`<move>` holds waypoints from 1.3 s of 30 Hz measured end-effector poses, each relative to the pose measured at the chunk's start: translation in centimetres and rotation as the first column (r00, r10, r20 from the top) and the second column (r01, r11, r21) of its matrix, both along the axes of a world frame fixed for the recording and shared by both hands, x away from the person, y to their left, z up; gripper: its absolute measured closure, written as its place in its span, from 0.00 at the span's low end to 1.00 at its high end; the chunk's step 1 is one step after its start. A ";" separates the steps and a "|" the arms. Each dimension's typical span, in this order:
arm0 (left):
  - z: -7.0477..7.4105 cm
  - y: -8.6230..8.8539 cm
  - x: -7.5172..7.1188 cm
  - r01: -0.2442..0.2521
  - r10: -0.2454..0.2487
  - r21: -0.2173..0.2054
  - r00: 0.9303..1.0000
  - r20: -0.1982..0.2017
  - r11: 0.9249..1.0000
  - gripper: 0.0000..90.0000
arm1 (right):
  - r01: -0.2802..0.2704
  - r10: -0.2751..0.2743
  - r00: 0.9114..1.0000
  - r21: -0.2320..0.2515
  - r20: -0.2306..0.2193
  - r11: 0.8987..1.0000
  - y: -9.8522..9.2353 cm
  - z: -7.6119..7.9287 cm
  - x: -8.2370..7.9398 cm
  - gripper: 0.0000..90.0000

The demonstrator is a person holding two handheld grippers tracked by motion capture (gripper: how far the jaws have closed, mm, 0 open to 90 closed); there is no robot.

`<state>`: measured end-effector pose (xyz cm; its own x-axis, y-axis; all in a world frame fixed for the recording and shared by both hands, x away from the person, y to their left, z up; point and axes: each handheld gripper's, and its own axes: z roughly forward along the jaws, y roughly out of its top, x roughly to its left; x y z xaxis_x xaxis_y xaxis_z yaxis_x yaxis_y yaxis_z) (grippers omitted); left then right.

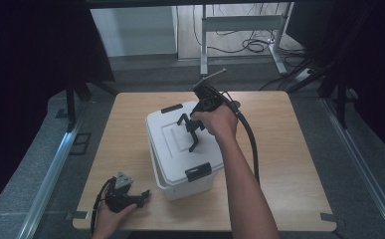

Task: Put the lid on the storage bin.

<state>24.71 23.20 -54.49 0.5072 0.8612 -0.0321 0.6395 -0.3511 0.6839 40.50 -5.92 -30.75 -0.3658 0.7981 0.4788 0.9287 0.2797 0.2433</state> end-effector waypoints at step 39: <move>0.0 0.0 0.0 -0.001 0.001 -0.003 1.000 -0.001 1.000 0.13 | 0.070 -0.067 0.995 0.040 -0.069 0.997 1.1 -4.9 0.9 0.94</move>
